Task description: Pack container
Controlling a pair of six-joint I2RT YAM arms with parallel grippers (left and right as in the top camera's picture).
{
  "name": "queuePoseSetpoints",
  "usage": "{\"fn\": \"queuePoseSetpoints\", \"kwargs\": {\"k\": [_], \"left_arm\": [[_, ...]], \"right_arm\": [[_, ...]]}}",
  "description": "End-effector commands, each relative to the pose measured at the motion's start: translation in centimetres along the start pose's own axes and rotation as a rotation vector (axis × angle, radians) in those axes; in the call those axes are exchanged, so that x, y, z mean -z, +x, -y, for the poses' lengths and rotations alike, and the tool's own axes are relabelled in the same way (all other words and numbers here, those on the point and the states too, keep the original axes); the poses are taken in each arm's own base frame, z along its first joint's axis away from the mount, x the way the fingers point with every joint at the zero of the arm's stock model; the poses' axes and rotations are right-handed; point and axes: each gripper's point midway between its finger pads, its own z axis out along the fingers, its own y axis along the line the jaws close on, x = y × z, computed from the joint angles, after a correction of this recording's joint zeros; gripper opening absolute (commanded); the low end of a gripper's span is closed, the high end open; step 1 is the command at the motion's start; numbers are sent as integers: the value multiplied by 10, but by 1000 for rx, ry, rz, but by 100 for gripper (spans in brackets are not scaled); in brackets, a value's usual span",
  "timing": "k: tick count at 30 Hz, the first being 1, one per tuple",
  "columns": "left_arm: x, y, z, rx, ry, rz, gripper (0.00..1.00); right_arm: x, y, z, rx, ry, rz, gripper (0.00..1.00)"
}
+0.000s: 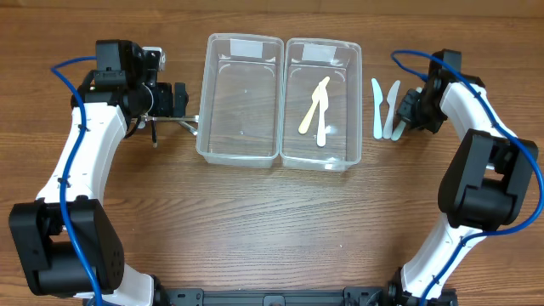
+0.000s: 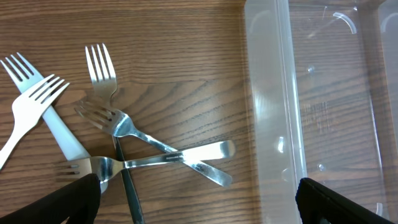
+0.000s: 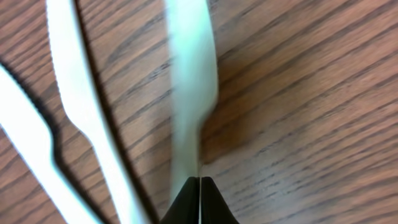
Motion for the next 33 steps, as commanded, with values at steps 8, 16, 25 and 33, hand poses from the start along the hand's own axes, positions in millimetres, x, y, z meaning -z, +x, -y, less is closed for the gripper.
{"fn": "queuePoseSetpoints", "kwargs": {"k": [8,16,25,33], "left_arm": [[2,-10,5,-28,18,21,100],[2,-10,5,-28,18,21,100],[2,-10,5,-28,18,21,100],[2,-10,5,-28,18,21,100]], "right_arm": [[10,2,15,30,118,-72,4],[10,6,4,128,68,-89,28],[10,6,-11,209,-7,-88,43],[6,0,-14,208,-19,-57,46]]}}
